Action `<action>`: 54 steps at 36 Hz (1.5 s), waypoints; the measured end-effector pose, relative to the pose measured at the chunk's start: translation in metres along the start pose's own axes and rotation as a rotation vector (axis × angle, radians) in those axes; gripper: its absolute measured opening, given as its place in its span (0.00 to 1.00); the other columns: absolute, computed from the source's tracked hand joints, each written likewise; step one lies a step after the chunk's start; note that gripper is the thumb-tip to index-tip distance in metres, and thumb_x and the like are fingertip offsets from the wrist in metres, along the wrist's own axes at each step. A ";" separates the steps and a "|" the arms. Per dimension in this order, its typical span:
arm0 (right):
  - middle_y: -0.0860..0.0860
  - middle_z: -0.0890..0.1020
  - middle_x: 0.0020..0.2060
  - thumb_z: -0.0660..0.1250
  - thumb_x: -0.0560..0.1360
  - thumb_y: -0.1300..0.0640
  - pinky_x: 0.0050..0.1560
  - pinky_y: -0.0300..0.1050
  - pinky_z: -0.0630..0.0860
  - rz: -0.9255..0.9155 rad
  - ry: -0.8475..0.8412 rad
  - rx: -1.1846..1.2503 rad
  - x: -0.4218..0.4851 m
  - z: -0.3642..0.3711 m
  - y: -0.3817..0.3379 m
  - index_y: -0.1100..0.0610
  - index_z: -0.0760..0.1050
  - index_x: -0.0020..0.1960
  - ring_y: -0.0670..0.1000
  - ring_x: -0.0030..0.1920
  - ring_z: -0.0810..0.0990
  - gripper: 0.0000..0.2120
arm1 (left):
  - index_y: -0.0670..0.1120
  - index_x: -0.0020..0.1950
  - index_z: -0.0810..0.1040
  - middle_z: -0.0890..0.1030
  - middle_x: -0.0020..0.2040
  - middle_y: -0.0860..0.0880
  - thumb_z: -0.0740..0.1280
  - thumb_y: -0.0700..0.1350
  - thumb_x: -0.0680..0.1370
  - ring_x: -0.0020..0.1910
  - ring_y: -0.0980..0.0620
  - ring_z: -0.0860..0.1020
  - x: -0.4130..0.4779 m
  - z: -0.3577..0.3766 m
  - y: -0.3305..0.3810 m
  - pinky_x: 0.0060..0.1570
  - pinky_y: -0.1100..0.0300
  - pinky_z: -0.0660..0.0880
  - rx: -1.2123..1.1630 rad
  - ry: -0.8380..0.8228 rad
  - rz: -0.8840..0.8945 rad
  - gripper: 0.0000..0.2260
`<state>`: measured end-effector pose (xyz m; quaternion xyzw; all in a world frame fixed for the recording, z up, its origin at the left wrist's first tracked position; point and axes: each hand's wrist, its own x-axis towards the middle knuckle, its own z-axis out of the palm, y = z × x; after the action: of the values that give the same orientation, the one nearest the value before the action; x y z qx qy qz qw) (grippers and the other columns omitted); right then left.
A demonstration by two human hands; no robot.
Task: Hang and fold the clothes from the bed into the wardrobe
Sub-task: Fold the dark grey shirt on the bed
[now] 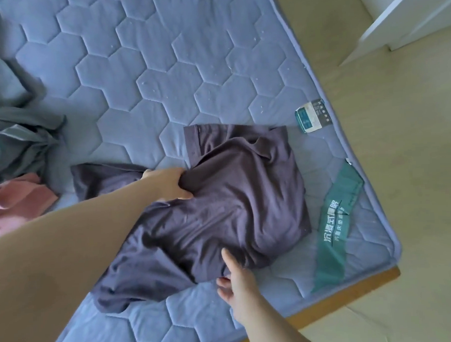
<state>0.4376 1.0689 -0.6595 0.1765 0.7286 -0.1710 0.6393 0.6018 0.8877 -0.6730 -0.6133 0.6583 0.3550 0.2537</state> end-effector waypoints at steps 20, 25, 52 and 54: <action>0.45 0.81 0.41 0.66 0.71 0.58 0.41 0.38 0.72 -0.261 -0.168 0.471 -0.062 0.011 -0.070 0.53 0.78 0.44 0.46 0.44 0.78 0.03 | 0.43 0.60 0.77 0.79 0.54 0.47 0.68 0.41 0.76 0.52 0.53 0.75 -0.055 -0.039 0.012 0.54 0.63 0.69 -0.889 0.198 0.065 0.13; 0.51 0.81 0.54 0.67 0.72 0.54 0.47 0.43 0.76 -0.495 -0.260 0.492 -0.110 0.007 -0.122 0.56 0.77 0.57 0.50 0.51 0.80 0.15 | 0.43 0.44 0.79 0.81 0.42 0.47 0.69 0.37 0.73 0.45 0.50 0.79 -0.088 -0.087 0.034 0.53 0.56 0.74 -1.250 0.332 0.119 0.03; 0.48 0.80 0.46 0.71 0.72 0.55 0.40 0.43 0.74 -0.414 -0.078 -0.364 -0.024 -0.047 -0.060 0.54 0.74 0.49 0.48 0.44 0.79 0.08 | 0.44 0.66 0.67 0.74 0.61 0.45 0.75 0.55 0.68 0.56 0.45 0.73 -0.104 0.077 -0.025 0.53 0.56 0.70 -0.898 0.039 -0.345 0.32; 0.49 0.80 0.48 0.72 0.72 0.53 0.38 0.41 0.72 -0.473 -0.067 -0.287 -0.022 -0.041 -0.070 0.56 0.74 0.55 0.48 0.46 0.79 0.14 | 0.49 0.64 0.66 0.75 0.55 0.51 0.70 0.62 0.69 0.56 0.45 0.74 -0.095 0.072 -0.018 0.59 0.51 0.68 -0.767 0.223 -0.391 0.29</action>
<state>0.3718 1.0262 -0.6306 -0.0966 0.7447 -0.2164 0.6239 0.6232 1.0032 -0.6473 -0.8105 0.3740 0.4508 -0.0023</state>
